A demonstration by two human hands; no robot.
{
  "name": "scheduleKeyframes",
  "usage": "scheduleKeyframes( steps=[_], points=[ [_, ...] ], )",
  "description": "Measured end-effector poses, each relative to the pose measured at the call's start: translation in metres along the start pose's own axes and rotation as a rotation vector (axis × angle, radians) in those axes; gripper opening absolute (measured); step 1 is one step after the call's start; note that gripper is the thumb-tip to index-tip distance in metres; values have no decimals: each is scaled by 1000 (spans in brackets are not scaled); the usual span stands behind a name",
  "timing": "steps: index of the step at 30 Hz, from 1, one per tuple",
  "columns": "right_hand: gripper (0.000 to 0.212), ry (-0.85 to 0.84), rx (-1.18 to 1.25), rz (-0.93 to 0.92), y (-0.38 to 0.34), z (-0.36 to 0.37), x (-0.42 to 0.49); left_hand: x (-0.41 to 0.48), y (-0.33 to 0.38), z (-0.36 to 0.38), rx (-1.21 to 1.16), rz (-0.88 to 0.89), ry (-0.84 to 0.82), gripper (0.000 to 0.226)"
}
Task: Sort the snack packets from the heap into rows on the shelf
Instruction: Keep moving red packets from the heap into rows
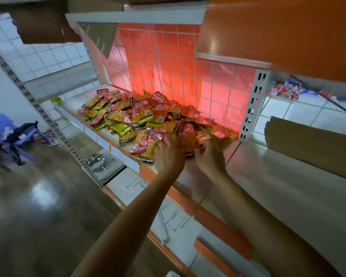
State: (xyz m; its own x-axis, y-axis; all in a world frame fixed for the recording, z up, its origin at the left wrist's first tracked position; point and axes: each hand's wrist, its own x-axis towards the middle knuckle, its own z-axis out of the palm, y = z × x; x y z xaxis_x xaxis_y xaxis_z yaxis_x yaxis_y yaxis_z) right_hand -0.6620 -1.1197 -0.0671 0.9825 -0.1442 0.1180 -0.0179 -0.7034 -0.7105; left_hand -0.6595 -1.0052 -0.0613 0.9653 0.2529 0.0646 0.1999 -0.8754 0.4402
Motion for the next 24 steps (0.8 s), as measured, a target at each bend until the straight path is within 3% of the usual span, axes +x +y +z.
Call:
scheduleKeyframes(
  steps=[4,9,16,19,24],
  points=[
    [46,18,-71,84,-17,25,33,31,-13,2,12,-21,-65,55],
    [61,48,-199,221,-21,48,49,47,-18,10,-49,-6,-13,48],
    [55,116,-29,308,-12,48,45,52,-22,12,-293,57,-28,82],
    [51,178,41,344,-5,40,36,44,-12,12,-446,65,-26,78],
    [56,298,184,414,7,16,13,20,7,12,-660,226,-53,77]
  ],
)
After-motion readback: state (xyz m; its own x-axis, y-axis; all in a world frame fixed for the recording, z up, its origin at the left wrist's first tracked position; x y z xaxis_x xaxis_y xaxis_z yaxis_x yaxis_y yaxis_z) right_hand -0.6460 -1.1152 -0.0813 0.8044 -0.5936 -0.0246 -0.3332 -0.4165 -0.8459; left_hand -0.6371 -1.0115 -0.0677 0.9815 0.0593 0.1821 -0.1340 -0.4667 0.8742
